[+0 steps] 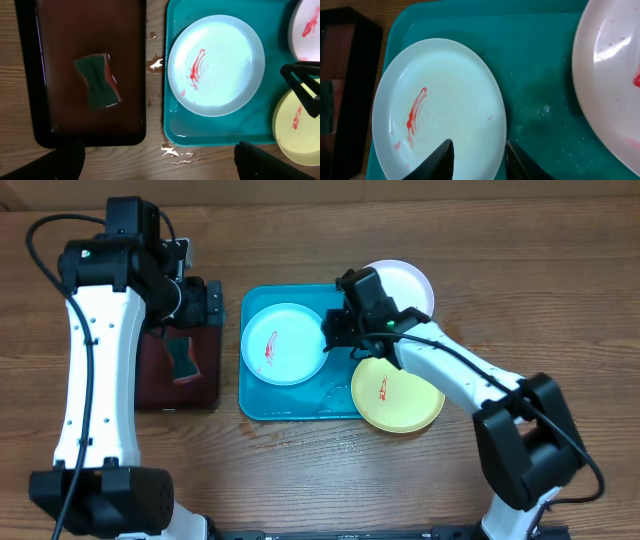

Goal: Clean dirty plates on tray and stack at the side

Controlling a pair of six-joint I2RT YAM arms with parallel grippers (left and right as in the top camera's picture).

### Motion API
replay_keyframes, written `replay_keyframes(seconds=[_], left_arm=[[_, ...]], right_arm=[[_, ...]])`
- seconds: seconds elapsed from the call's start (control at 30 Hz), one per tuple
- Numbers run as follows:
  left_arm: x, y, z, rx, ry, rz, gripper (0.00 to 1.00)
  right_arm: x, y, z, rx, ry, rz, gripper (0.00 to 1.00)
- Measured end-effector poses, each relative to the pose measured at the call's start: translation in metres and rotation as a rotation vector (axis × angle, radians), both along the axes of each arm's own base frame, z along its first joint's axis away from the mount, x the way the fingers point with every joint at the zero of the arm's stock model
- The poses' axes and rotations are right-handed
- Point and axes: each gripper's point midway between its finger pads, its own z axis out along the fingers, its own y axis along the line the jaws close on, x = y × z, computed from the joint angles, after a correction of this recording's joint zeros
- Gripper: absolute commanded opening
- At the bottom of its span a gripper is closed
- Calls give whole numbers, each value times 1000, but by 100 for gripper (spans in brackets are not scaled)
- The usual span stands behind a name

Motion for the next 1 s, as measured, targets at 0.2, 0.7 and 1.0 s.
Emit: replay_keyframes(seconds=[0.2, 0.7, 1.0], left_arm=[[7, 2, -9, 9, 10, 4, 95], [14, 14, -10, 64, -5, 68, 95], [25, 33, -34, 131, 43, 153, 97]], right_arm=[[-3, 6, -35, -30, 48, 14, 34], [1, 7, -59, -33, 71, -16, 12], [1, 5, -63, -35, 84, -39, 4]])
